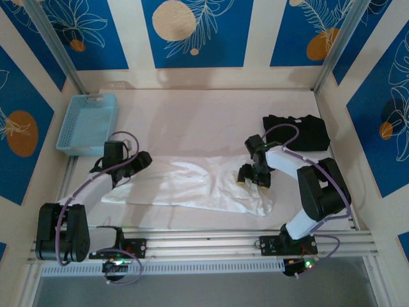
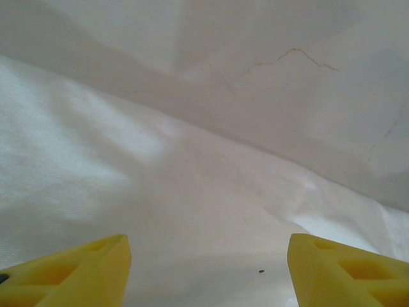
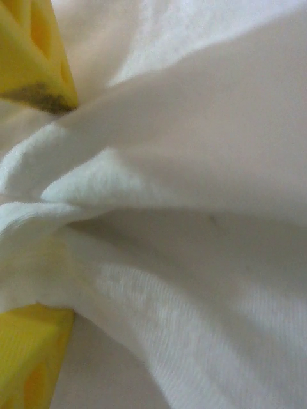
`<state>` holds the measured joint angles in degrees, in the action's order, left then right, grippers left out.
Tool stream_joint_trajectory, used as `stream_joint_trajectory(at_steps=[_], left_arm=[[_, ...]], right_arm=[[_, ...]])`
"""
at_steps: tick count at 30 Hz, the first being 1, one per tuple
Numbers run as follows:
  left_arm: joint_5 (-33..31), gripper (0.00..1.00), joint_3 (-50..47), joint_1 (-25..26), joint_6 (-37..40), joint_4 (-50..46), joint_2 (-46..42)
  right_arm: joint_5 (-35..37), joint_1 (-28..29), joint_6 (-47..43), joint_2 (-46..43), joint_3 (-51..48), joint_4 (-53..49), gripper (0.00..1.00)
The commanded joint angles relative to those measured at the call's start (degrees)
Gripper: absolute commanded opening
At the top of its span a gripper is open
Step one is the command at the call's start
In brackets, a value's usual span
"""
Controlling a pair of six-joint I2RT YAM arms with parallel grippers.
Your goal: Fold the inside-out t-shirt
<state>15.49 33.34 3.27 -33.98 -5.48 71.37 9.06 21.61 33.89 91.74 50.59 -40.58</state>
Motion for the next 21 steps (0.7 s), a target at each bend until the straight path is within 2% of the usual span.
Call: stream_joint_trajectory(at_steps=[1,3,5,10,12,17,21], left_arm=[[0.8,0.66,-0.1,0.0,1.4,-0.6,-0.1],[0.7,0.66,-0.2,0.0,1.7,-0.8,0.0],[0.5,0.66,-0.5,0.0,1.8,-0.7,0.0],[0.0,0.66,-1.2,0.0,2.2,-1.0,0.0],[-0.2,0.66,-1.0,0.0,2.5,-1.7,-0.3],[-1.8,0.66,-0.5,0.0,2.8,-4.6,-3.2],[-5.9,0.66,-0.6,0.0,2.9,-5.5,-4.2]], right_arm=[[-8.1,3.3,1.4,2.0,-0.1,4.1,0.64],[-8.3,3.6,1.6,2.1,-0.1,4.8,0.58],[-8.5,3.9,1.3,2.6,-0.1,5.8,0.46],[-7.0,4.6,-0.8,1.9,0.4,8.1,0.08],[-6.4,4.7,-1.9,0.9,0.6,7.5,0.0],[-3.5,2.4,-3.3,-4.6,1.5,-1.8,0.0],[-0.6,-1.8,-3.5,-12.3,2.0,-9.5,0.0]])
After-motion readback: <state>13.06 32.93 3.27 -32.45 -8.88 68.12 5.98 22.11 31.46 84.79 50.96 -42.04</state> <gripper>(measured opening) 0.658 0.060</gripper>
